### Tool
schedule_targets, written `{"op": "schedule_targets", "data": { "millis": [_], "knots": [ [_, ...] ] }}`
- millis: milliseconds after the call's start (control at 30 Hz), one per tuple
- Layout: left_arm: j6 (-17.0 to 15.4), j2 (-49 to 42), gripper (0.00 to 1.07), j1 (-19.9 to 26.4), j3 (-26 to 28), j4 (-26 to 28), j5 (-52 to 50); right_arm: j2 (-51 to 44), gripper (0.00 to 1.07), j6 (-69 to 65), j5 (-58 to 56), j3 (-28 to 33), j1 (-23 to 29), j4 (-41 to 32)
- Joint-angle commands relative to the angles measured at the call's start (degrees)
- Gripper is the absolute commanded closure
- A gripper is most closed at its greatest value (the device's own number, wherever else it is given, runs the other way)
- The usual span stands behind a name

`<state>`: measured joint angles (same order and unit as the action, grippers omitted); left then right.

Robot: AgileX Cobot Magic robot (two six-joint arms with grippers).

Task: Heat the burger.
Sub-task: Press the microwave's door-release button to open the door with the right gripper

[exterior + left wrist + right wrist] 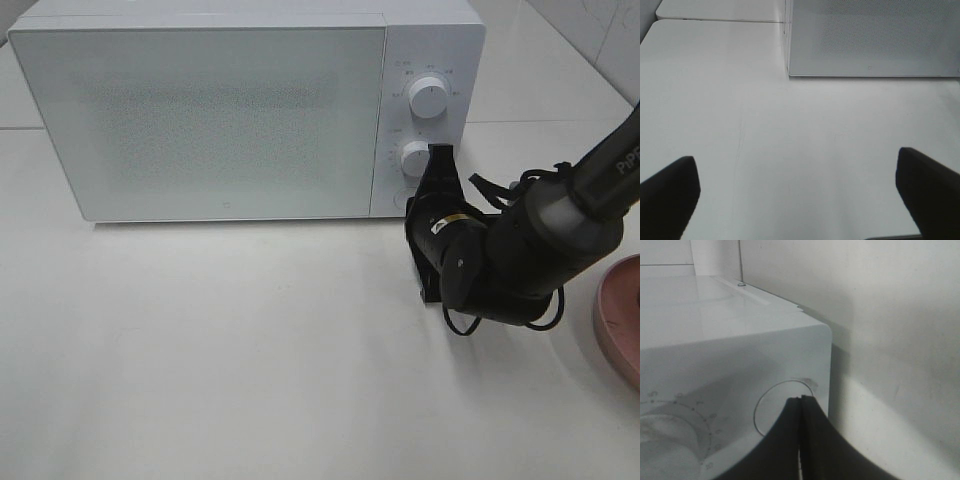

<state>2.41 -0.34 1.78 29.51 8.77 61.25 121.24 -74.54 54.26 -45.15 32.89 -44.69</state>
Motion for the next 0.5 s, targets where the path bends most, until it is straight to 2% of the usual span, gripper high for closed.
{"op": "schedule_targets", "data": {
  "millis": [33,500],
  "knots": [
    [0.1,-0.9,0.07,0.0,-0.1,0.3,0.1,0.3,1.07,0.4,0.1,-1.3,-0.2,0.8],
    [0.1,-0.9,0.07,0.0,-0.1,0.3,0.1,1.9,1.07,0.6,1.3,-3.3,-0.8,0.6]
  ]
}}
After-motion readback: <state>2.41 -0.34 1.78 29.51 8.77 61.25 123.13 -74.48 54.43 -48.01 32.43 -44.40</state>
